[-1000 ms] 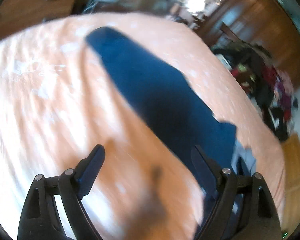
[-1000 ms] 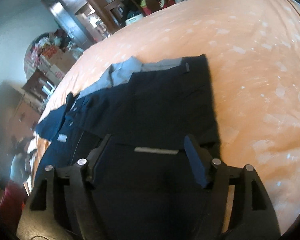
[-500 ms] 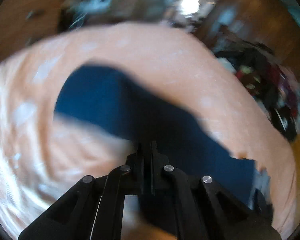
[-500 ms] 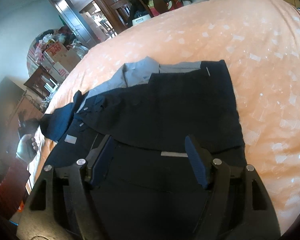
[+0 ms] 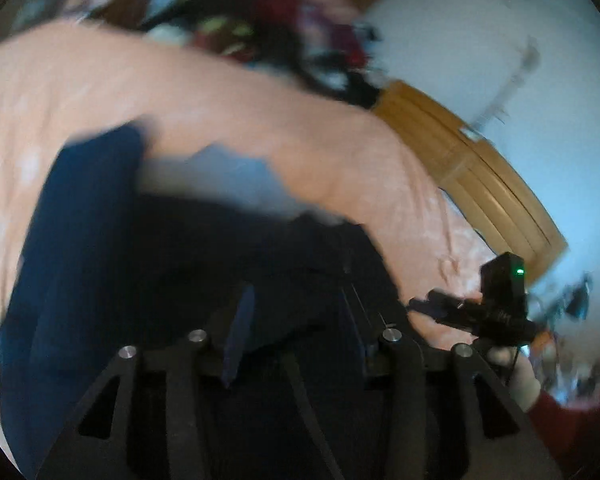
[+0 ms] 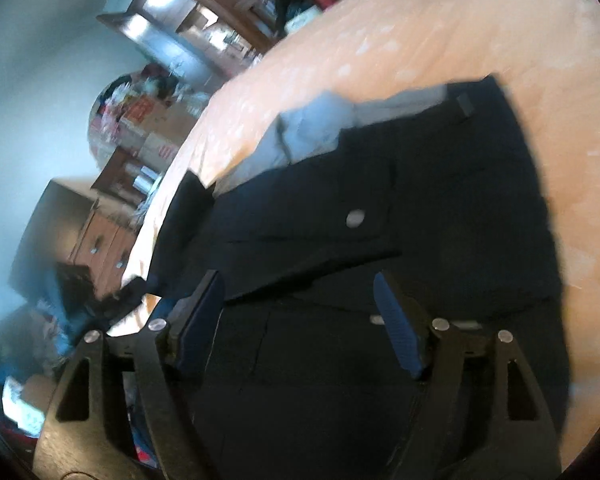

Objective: Fold small clothes

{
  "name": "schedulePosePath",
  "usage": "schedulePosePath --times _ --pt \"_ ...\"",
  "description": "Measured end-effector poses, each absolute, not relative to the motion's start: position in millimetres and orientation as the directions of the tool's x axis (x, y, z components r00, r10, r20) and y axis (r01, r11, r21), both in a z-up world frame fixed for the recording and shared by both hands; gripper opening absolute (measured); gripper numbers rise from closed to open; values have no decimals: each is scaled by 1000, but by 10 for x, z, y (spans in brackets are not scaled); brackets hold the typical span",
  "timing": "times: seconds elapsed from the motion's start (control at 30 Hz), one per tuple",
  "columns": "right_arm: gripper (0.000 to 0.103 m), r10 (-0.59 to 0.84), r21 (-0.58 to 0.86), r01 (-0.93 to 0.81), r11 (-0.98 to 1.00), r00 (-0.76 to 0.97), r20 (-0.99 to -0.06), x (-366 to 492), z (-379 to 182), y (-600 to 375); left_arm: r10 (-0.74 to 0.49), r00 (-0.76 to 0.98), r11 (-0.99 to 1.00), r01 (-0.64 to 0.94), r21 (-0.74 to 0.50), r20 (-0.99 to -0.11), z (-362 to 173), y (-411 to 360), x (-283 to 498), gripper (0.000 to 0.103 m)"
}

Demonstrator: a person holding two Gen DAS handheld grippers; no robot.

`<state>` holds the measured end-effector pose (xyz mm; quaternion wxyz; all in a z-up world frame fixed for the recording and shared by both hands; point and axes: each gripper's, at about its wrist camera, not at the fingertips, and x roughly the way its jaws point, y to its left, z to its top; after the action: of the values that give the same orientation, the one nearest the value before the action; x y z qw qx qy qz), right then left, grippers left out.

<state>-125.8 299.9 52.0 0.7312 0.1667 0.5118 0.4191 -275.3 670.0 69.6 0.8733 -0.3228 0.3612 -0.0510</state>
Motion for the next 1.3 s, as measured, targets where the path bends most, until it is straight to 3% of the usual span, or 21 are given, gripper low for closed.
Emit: schedulePosePath --times 0.07,0.17,0.37,0.53,0.6,0.67,0.8,1.1,1.23,1.3 --pt "77 784 682 -425 595 119 -610 -1128 446 3092 -252 716 775 -254 -579 -651 479 6859 -2952 45" --pt "77 754 657 -392 644 179 -632 -989 432 3080 -212 716 728 -338 -596 -665 258 7037 -3153 45" --pt "75 697 605 -405 686 126 -706 -721 151 3329 -196 740 697 -356 -622 -643 106 7086 -3224 45" --pt "67 630 500 -465 731 177 -756 -664 47 3539 -192 751 700 -346 -625 -631 46 7076 -3206 45" --pt "24 626 490 -485 724 166 -762 -684 40 3609 -190 749 702 -349 -621 -635 50 7118 -3283 45" --pt "1 639 483 -509 713 188 -746 -720 144 3585 -189 747 701 -352 -620 -637 63 7131 -3272 45" --pt "0 696 526 -490 695 277 -662 -708 518 3137 -184 751 704 -349 -618 -635 70 7105 -3300 45" --pt "2 599 469 -398 788 321 -734 -708 354 2485 -181 742 712 -354 -607 -646 77 7088 -3280 45" --pt "13 571 428 -401 810 368 -734 -745 435 2447 -150 753 744 -341 -575 -641 370 7006 -3275 45" --pt "27 558 397 -413 819 416 -718 -792 563 2428 -131 781 787 -292 -544 -610 615 6940 -3264 45"
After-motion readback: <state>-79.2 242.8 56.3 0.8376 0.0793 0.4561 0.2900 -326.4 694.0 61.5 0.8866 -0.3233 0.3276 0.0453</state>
